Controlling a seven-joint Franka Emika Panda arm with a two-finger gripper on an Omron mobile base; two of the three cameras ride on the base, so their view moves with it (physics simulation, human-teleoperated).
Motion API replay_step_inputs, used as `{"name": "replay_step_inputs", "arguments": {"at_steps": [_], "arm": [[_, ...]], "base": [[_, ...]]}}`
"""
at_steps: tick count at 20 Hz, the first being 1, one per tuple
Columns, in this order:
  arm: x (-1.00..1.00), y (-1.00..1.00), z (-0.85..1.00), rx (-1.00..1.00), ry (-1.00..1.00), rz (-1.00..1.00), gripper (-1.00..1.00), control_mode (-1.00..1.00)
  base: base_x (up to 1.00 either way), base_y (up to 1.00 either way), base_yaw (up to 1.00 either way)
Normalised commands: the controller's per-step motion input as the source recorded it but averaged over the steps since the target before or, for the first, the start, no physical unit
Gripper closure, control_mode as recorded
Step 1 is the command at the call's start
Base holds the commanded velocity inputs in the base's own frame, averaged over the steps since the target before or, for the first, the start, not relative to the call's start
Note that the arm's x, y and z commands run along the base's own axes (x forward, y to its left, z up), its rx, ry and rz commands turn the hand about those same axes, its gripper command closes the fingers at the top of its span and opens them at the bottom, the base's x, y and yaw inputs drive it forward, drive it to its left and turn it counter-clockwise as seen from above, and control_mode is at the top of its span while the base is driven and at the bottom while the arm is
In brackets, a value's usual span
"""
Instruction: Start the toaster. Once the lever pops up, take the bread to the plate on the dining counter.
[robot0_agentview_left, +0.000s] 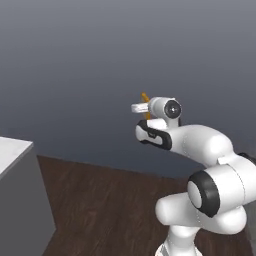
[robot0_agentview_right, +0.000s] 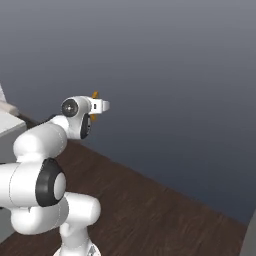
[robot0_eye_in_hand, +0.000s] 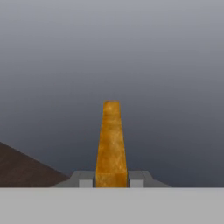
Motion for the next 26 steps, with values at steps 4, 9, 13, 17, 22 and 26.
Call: {"name": "replay_step_inputs", "arguments": {"at_steps": [4,9,13,17,22,26], "arm": [[0.0,0.0,0.0,0.0,0.0,0.0,1.0,1.0],[0.0,0.0,0.0,0.0,0.0,0.0,1.0,1.0],[0.0,0.0,0.0,0.0,0.0,0.0,1.0,1.0],[0.0,0.0,0.0,0.0,0.0,0.0,1.0,1.0],[0.0,0.0,0.0,0.0,0.0,0.0,1.0,1.0],[0.0,0.0,0.0,0.0,0.0,0.0,1.0,1.0]], "base": [[1.0,0.13,0.07],[1.0,0.0,0.23],[1.0,0.0,0.39],[1.0,0.0,0.51],[1.0,-0.01,0.54],[1.0,-0.08,0.51]]}}
